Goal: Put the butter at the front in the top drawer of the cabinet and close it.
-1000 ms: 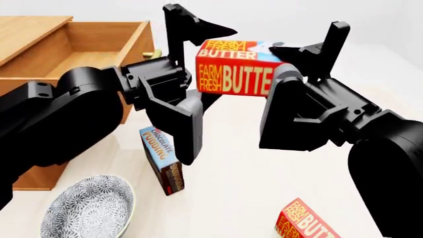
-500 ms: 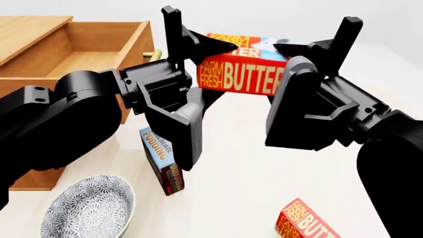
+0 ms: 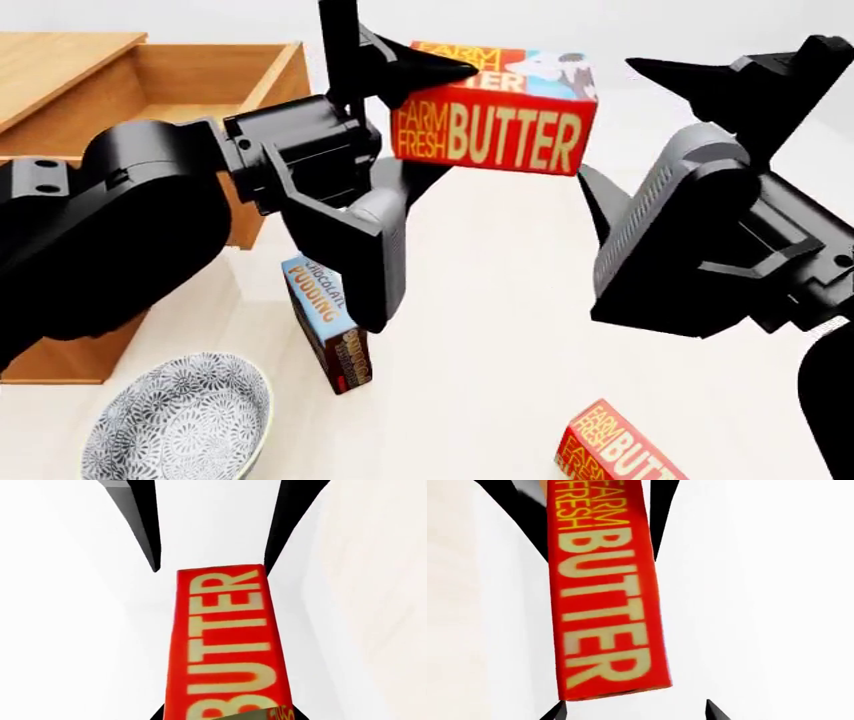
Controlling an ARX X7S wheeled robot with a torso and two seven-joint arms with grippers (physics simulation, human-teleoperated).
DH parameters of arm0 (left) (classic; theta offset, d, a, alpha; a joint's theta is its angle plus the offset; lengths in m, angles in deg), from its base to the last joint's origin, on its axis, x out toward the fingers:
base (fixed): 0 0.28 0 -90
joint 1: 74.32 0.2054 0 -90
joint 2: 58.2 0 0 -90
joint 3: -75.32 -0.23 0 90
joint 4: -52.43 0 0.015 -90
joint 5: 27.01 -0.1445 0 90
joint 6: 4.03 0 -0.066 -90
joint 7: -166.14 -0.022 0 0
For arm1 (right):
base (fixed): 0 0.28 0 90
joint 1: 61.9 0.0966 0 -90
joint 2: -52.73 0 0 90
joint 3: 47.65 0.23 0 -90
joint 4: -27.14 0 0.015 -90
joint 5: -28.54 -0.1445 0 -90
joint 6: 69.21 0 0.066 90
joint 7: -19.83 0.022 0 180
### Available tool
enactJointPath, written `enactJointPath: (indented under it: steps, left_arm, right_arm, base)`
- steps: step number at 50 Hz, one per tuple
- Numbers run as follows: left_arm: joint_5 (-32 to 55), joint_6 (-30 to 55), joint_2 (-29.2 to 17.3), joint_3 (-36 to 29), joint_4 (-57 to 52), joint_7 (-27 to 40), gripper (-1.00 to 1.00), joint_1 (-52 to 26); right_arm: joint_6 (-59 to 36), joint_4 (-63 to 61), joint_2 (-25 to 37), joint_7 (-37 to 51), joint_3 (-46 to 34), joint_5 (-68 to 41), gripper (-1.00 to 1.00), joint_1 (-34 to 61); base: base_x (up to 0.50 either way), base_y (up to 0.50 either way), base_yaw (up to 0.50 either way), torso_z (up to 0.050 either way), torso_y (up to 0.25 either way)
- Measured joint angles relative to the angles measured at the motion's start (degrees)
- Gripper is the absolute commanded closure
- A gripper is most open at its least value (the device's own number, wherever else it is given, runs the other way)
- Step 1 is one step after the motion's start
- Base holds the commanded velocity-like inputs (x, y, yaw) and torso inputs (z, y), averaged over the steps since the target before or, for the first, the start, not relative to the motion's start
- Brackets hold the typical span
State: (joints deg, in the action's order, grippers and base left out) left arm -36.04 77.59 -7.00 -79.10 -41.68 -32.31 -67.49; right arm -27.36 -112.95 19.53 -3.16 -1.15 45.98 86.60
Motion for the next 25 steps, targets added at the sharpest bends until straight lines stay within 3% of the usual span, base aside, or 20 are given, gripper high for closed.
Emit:
enactJointPath:
  steps: [5, 11, 19, 25]
  left_arm:
    - [0.9, 4.2, -1.1, 0.3, -1.8, -1.8, 1.0, -0.1]
    - [5.1, 14.5, -1.8, 2.9, -6.7, -2.9, 1.0, 0.1]
    - [20.4, 41.8, 2.3, 15.1, -15.8, 2.1, 1.0, -0.8]
    - [28.7, 60.9, 7.0, 23.5, -17.4, 7.6, 1.0, -3.3]
  right_arm:
    - [-3.3, -3.8, 2.4, 0.0, 5.3, 1.3, -1.0, -4.0]
    - [-8.5, -6.6, -2.3, -8.3, 11.6, 13.8, -1.0, -10.1]
    - [-22.8, -7.4, -16.0, -24.7, 13.8, 36.4, -1.0, -10.9]
    - [-30.9, -3.4, -29.9, -42.4, 20.8, 54.3, -1.0, -8.1]
  base:
    - [0.0, 0.0, 0.0, 0.002, 0.002]
    - [0.0, 0.0, 0.0, 0.0, 0.0]
    - [0.0, 0.0, 0.0, 0.0, 0.001]
    - [0.0, 0.0, 0.0, 0.002, 0.002]
